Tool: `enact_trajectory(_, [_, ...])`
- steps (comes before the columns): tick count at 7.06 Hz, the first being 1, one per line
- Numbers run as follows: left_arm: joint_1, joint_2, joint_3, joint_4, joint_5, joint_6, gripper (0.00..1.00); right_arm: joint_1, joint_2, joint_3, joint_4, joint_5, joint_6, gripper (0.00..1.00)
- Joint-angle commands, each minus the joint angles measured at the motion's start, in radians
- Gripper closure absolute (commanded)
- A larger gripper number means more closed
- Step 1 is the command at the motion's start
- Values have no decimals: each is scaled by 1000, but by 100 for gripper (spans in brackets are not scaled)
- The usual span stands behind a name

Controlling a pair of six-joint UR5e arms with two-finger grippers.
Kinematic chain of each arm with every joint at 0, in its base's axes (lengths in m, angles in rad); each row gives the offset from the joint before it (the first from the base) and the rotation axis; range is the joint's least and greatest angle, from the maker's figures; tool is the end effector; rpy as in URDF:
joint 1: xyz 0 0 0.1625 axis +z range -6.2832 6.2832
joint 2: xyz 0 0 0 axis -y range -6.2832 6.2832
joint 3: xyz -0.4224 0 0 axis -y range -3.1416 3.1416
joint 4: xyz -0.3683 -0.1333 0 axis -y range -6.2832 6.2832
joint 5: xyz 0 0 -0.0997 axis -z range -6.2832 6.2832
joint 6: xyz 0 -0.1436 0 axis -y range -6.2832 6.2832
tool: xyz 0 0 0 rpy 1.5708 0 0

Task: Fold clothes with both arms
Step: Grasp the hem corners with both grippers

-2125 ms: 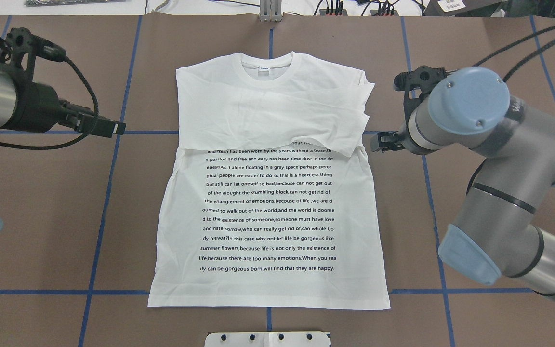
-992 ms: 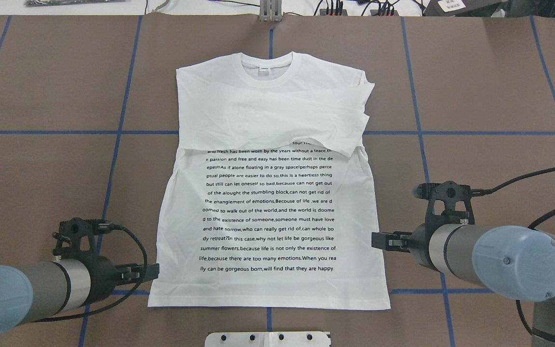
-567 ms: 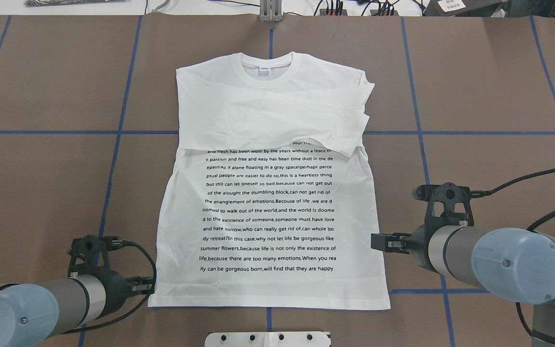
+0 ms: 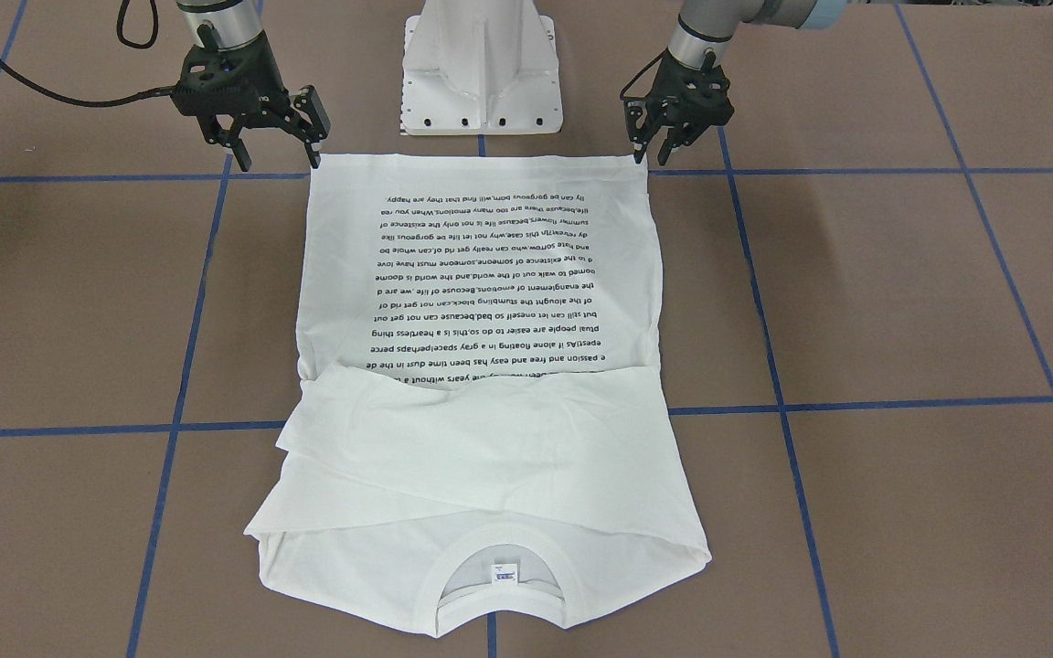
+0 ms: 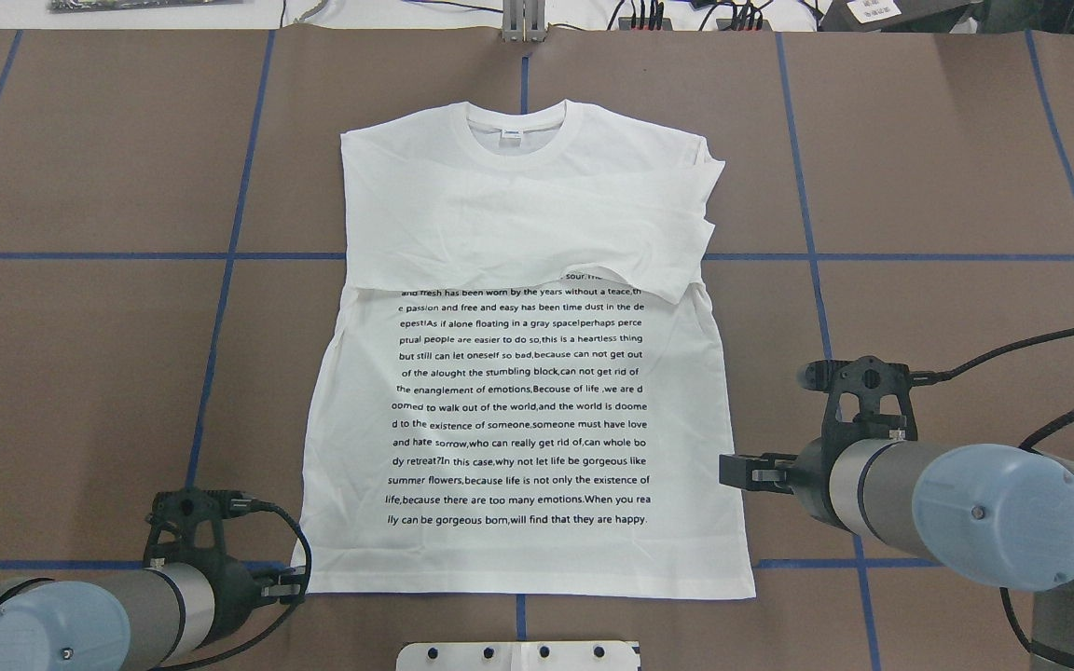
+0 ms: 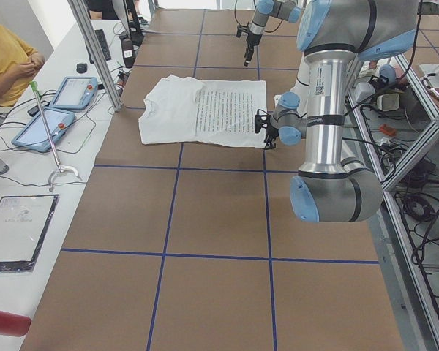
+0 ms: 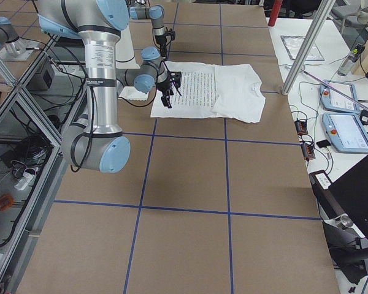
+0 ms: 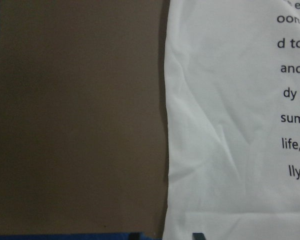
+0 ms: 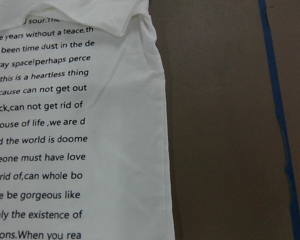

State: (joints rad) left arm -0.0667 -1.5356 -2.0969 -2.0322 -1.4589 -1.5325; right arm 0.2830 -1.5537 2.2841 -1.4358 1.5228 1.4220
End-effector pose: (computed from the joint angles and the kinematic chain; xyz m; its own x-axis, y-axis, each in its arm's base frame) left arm 0.4730 -0.1813 0.4125 0.5841 -0.0009 -0.8117 0.1347 0.9862 0.0959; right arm -0.3982 -0.2618 0.3562 0.6622 0.0384 0.7483 -0.2182 0.9653 0.1436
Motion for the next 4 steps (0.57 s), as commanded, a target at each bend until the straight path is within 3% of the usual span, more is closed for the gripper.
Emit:
enact_trajectory(1, [16, -1, 6, 0, 0, 0, 54, -1, -2, 0, 0, -3, 0, 0])
enact_trajectory(4, [21, -15, 11, 0, 0, 0, 55, -2, -2, -2, 0, -3, 0, 0])
